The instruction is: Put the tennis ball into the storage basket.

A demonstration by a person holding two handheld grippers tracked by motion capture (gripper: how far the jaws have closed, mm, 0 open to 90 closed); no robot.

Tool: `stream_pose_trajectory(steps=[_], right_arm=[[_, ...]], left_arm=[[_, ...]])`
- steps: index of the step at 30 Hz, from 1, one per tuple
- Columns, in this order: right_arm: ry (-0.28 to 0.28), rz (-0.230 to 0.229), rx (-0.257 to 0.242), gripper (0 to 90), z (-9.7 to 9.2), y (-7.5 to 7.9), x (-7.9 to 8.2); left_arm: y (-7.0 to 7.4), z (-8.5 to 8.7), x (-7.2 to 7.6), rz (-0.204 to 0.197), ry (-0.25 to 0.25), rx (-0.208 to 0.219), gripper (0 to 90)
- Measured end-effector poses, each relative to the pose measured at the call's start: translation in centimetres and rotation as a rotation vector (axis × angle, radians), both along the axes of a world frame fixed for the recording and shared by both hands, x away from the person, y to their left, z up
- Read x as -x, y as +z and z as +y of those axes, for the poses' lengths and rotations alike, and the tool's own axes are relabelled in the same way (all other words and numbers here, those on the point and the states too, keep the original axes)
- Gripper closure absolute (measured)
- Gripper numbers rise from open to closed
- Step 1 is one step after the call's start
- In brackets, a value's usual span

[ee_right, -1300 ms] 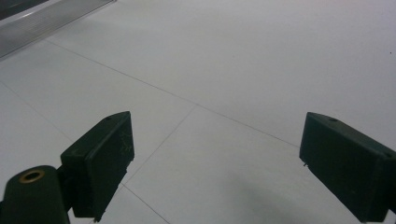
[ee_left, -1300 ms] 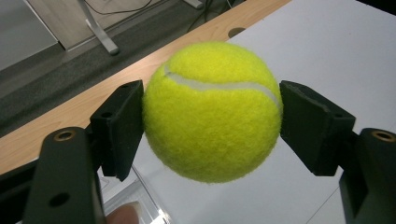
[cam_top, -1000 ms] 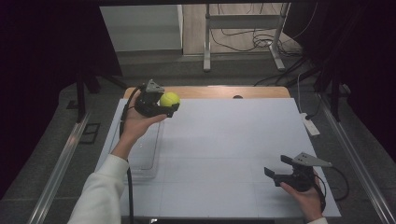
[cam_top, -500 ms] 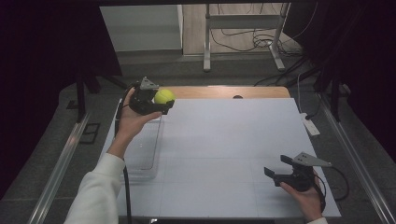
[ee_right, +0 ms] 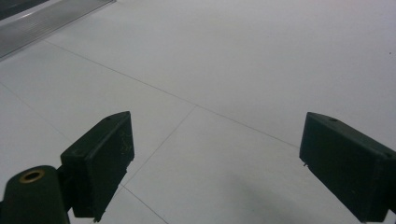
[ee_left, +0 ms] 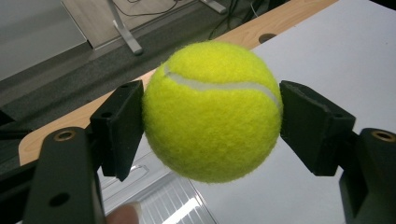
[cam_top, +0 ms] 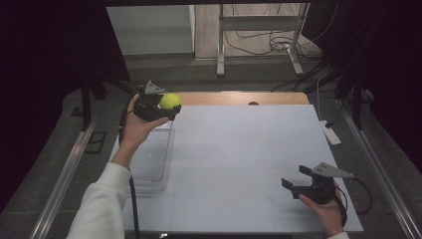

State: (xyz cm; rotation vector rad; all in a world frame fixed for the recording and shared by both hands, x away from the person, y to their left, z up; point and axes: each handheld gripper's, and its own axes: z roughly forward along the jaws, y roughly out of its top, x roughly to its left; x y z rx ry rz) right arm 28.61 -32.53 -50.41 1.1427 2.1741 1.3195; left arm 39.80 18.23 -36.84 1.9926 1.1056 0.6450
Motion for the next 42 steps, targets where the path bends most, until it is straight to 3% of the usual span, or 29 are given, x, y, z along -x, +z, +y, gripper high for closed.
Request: stream_pose_trajectory(steps=[13, 42], right_arm=[[0.000, -0.001, 0.001, 10.2, 0.0, 0.0, 0.0], [0.001, 0.002, 0.008, 10.2, 0.1, -0.1, 0.0]], left_arm=[[-0.1, 0.6, -0.3, -0.002, 0.026, -0.002, 27.0], [-1.5, 3.8, -0.6, 0.007, 0.126, 0.009, 26.9]])
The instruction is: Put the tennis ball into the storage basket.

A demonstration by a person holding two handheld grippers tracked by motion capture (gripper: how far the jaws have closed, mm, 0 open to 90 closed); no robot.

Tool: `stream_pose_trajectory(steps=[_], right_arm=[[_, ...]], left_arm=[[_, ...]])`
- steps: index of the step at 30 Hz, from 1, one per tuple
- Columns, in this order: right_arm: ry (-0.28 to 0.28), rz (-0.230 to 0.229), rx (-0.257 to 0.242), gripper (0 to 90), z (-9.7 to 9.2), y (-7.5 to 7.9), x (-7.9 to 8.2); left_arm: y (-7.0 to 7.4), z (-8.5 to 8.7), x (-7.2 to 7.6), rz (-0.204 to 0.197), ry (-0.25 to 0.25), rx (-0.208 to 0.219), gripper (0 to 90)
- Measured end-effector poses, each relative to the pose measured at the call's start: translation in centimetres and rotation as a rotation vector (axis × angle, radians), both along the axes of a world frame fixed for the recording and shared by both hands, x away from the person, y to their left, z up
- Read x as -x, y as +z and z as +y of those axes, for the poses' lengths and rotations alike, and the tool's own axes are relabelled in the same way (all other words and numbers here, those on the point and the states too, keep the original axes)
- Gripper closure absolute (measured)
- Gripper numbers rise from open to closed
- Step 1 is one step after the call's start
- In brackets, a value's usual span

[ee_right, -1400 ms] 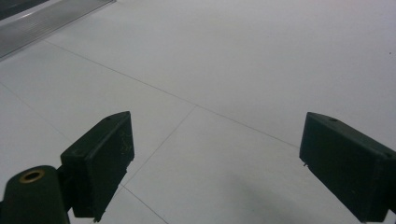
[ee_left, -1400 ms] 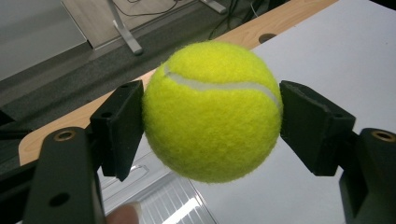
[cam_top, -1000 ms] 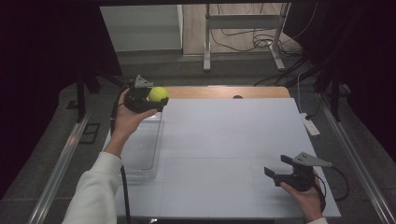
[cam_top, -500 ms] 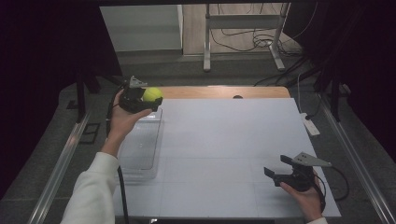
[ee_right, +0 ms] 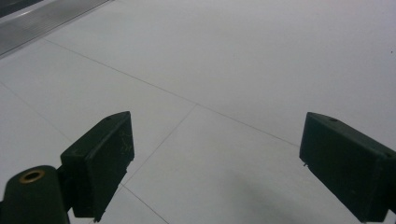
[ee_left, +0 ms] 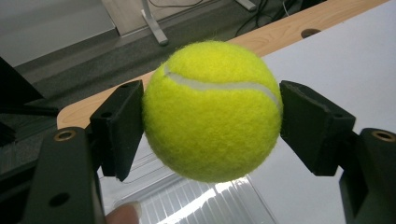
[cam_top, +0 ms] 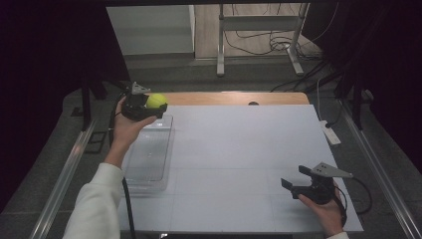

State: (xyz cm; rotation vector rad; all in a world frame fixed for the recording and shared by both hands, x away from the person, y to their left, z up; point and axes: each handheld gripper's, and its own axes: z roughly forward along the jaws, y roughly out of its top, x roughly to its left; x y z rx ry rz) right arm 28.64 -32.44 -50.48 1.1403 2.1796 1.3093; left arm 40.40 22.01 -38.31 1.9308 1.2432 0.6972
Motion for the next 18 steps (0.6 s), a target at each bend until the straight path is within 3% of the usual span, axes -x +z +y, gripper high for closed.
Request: stream_pose_trajectory(steps=[18], right_arm=[[-0.002, 0.003, 0.007, 10.2, 0.1, -0.1, -0.1]], left_arm=[[-0.6, 2.0, -0.1, 0.000, 0.069, 0.010, 26.9]])
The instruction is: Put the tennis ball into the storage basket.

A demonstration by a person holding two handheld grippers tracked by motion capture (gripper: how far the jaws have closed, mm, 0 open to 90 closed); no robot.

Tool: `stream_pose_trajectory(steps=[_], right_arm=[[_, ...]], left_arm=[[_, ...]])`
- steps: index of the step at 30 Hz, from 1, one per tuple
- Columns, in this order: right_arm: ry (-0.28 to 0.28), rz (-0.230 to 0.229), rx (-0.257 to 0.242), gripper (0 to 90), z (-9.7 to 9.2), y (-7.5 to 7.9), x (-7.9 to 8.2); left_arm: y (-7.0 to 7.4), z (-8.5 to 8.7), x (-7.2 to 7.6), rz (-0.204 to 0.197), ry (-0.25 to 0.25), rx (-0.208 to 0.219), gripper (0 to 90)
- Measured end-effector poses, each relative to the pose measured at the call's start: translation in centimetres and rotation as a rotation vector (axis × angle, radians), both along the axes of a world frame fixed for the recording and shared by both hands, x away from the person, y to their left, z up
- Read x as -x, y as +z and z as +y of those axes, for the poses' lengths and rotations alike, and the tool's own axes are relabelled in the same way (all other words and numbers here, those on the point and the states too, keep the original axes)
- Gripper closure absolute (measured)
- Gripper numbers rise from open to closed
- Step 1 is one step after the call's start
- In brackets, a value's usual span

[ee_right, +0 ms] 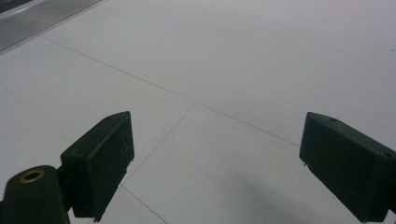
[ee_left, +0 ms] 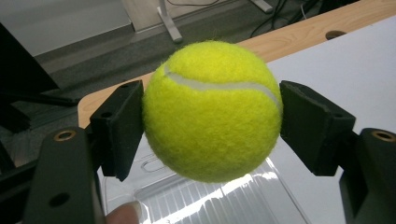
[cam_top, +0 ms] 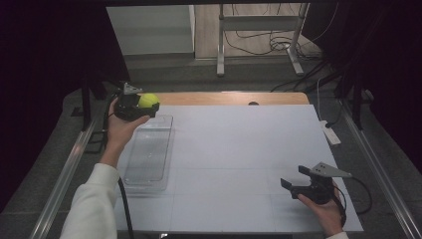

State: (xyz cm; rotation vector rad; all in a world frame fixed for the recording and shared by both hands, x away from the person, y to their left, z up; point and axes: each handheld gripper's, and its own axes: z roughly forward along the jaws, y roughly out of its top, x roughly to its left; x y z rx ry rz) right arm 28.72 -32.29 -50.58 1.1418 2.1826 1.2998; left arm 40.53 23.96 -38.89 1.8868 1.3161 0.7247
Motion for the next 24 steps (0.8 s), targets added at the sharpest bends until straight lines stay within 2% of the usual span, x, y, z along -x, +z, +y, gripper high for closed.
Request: stream_pose_trajectory(steps=[11, 24], right_arm=[[0.001, 0.001, -0.002, 10.3, 0.0, 0.0, 0.0], [0.001, 0.003, 0.002, 10.2, 0.0, 0.0, -0.1]], left_arm=[[-0.2, 1.2, -0.1, 0.009, 0.040, -0.005, 26.9], [-1.4, 2.3, -0.4, 0.037, 0.077, -0.011, 26.9]])
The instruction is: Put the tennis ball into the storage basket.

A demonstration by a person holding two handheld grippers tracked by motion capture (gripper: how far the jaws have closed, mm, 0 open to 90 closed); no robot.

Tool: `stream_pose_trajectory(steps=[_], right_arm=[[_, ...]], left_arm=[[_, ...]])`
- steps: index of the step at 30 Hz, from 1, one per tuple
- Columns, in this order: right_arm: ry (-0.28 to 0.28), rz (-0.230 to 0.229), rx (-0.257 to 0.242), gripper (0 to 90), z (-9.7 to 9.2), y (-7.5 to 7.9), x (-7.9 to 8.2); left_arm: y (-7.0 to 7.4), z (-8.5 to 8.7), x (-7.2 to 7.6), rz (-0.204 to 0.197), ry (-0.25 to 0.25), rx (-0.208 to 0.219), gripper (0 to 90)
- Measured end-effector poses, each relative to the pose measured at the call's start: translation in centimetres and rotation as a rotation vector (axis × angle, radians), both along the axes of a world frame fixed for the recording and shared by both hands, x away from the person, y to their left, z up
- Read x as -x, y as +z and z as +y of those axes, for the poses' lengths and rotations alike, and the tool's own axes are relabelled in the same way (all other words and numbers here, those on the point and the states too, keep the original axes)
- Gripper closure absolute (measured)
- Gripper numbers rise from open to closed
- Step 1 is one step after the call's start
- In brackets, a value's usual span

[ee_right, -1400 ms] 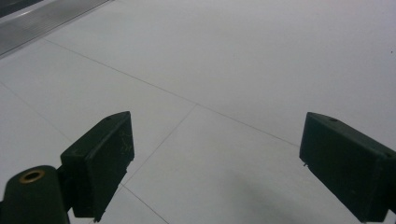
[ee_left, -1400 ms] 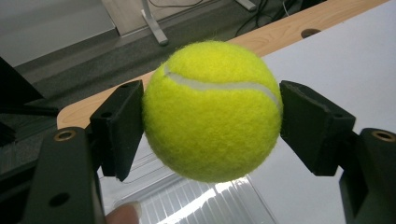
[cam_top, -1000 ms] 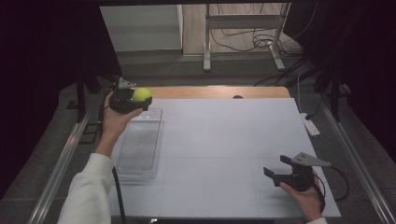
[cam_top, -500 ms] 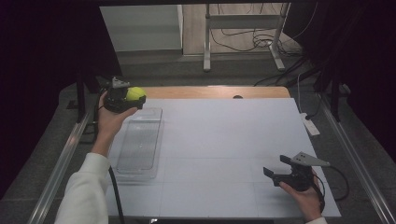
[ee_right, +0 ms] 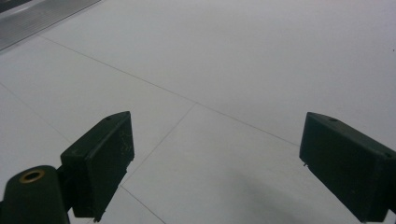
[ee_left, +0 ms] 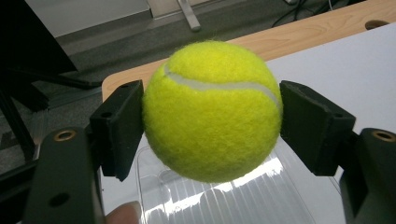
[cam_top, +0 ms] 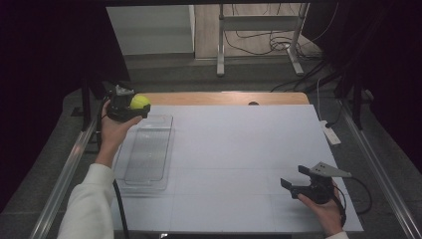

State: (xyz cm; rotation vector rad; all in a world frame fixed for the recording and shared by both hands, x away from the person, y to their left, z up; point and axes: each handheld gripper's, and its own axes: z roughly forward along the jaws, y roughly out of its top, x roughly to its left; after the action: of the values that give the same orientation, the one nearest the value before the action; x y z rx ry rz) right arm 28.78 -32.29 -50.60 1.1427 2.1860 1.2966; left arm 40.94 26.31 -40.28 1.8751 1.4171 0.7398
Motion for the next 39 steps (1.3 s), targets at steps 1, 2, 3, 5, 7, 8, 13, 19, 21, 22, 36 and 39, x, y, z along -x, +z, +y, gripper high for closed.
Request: stream_pose_trajectory(steps=[1, 2, 3, 5, 7, 8, 13, 19, 21, 22, 36, 39], right_arm=[[0.000, 0.000, 0.000, 10.2, 0.0, 0.0, 0.0], [0.000, 0.000, -0.002, 10.2, 0.0, 0.0, 0.0], [0.000, 0.000, -0.002, 10.2, 0.0, 0.0, 0.0], [0.001, 0.000, 0.001, 10.2, 0.0, 0.0, 0.0], [0.001, 0.000, 0.001, 10.2, 0.0, 0.0, 0.0], [0.001, 0.000, -0.001, 10.3, 0.0, 0.0, 0.0], [0.001, 0.001, 0.001, 10.3, 0.0, 0.0, 0.0], [0.001, 0.001, 0.002, 10.2, 0.0, 0.0, 0.0], [0.002, 0.001, 0.003, 10.3, 0.0, 0.0, 0.0], [0.001, 0.000, 0.003, 10.2, 0.0, 0.0, 0.0], [0.001, 0.001, 0.000, 10.2, -0.1, -0.1, -0.1], [0.002, 0.002, 0.000, 10.2, -0.1, -0.1, -0.1]], left_arm=[[-0.1, 0.0, 0.0, 0.004, 0.002, -0.003, 26.9], [-0.2, 0.1, 0.0, 0.006, 0.004, -0.003, 26.9], [-0.3, 0.1, 0.0, 0.008, 0.005, -0.005, 26.9], [-0.5, 0.2, -0.1, 0.013, 0.007, -0.008, 26.9], [-0.7, 0.3, -0.1, 0.020, 0.009, -0.013, 26.9], [-0.8, 0.3, -0.1, 0.024, 0.011, -0.015, 26.9], [-1.4, 0.6, -0.3, 0.038, 0.021, -0.018, 26.9], [-1.9, 0.7, -0.4, 0.052, 0.024, -0.026, 26.9], [-2.1, 0.7, -0.5, 0.057, 0.025, -0.029, 26.9], [-2.2, 0.7, -0.5, 0.061, 0.026, -0.032, 26.9], [-3.6, 0.6, -0.9, 0.096, 0.022, -0.046, 26.9], [-3.6, 0.5, -0.9, 0.102, 0.016, -0.051, 26.9]])
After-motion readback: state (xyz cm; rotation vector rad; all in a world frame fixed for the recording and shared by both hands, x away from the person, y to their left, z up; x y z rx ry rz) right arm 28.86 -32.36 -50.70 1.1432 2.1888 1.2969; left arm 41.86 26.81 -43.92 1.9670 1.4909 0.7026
